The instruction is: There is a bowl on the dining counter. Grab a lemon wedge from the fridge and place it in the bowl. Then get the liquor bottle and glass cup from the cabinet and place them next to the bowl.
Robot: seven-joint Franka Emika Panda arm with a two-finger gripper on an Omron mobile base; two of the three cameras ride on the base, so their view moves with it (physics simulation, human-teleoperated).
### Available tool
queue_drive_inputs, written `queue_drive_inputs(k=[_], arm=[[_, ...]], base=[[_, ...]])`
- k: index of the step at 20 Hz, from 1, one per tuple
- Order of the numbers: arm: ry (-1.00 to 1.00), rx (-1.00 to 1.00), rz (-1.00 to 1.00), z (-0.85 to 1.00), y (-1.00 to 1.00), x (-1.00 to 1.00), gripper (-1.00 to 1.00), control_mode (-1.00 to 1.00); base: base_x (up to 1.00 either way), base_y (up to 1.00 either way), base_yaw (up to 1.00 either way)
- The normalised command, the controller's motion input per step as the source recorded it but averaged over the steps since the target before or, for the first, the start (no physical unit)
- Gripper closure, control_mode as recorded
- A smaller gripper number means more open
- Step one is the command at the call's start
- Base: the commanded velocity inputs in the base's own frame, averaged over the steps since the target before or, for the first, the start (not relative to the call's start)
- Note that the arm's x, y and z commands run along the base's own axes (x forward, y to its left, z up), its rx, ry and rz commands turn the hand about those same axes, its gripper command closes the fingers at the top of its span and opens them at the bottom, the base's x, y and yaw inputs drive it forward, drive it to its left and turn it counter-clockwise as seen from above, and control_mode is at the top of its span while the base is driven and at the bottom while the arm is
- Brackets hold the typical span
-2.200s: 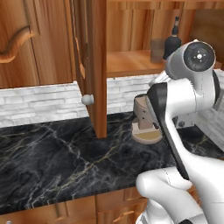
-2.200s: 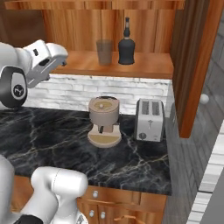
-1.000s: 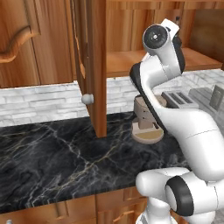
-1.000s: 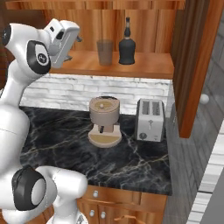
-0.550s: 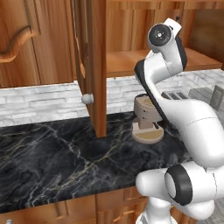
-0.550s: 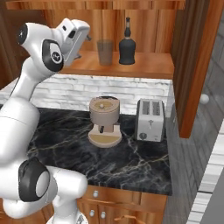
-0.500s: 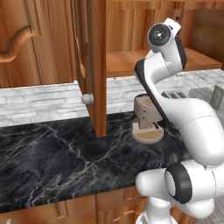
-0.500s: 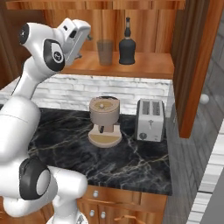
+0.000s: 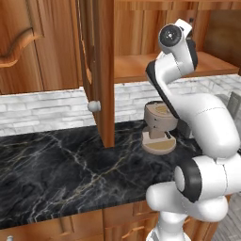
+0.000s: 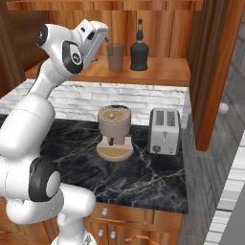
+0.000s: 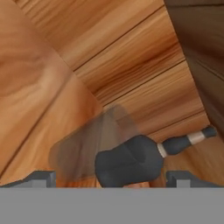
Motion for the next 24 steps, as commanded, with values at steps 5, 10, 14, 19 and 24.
queue_drive_inputs(k=[5,10,14,19,24], arm=[[0.0,0.0,0.0,-0.07,-0.12,0.37,-1.0,-1.0],[0.0,0.0,0.0,-0.08,-0.1,0.28,-1.0,-1.0],[0.01,0.0,0.0,-0.08,-0.03,0.25,-1.0,-1.0],[0.0,0.0,0.0,-0.02,0.0,0.24,-1.0,-1.0],[0.05,0.0,0.0,-0.04,0.0,0.27,-1.0,-1.0]], base=[[0.0,0.0,0.0],[0.0,0.0,0.0],[0.0,0.0,0.0],[0.0,0.0,0.0],[0.0,0.0,0.0]])
